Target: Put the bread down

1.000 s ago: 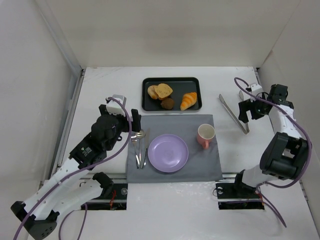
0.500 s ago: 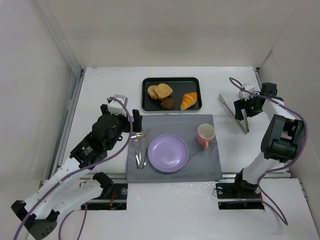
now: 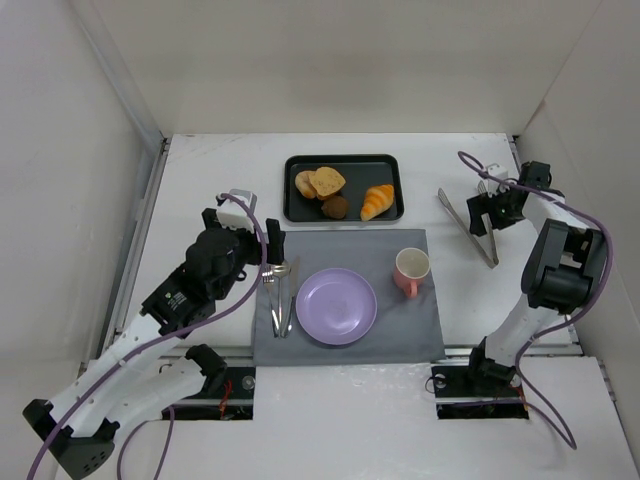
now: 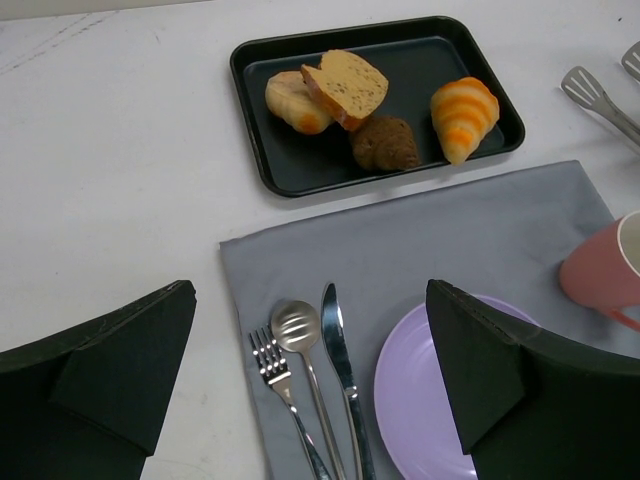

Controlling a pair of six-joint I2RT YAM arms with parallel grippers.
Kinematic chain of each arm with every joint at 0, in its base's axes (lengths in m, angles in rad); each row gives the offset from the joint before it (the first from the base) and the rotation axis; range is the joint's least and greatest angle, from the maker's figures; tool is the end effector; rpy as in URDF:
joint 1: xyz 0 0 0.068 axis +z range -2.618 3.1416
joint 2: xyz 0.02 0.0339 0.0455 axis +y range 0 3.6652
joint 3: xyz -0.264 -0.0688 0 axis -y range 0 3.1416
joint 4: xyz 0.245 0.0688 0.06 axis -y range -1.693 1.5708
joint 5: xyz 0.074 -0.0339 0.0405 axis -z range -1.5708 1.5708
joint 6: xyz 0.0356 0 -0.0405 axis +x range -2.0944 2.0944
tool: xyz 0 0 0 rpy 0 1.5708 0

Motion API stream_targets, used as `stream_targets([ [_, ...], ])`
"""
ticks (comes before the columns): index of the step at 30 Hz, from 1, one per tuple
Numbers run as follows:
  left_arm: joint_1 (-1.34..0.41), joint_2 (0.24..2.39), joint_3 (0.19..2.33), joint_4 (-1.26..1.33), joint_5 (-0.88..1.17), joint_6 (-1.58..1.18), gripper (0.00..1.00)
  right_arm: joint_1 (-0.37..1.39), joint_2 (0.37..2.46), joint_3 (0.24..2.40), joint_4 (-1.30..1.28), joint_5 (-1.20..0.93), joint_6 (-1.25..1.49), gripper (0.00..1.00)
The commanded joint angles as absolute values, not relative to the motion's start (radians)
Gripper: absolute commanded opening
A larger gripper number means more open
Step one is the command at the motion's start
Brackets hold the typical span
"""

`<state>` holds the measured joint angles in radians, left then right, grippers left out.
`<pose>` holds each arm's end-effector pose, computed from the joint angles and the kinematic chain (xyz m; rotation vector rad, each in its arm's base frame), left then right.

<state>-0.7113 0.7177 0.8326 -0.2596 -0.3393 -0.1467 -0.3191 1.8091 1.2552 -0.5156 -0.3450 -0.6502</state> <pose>0.1320 -0.0981 0.3593 0.2318 1.7037 -0.3469 0.3588 -0.1059 0.1979 -0.5306 2.4879 0.0886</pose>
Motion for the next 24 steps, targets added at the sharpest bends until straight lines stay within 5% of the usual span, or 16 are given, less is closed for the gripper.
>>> stream_targets([
  [1, -0.71, 0.712, 0.856, -0.232, -0.331, -0.143, 1.0, -0.313, 1.819, 1.298, -0.502, -0.368, -0.652, 1.0],
  [24, -0.71, 0.712, 0.856, -0.232, -0.331, -0.143, 1.0, -0.293, 1.875, 1.305, -0.54, -0.318, -0.703, 0.97],
])
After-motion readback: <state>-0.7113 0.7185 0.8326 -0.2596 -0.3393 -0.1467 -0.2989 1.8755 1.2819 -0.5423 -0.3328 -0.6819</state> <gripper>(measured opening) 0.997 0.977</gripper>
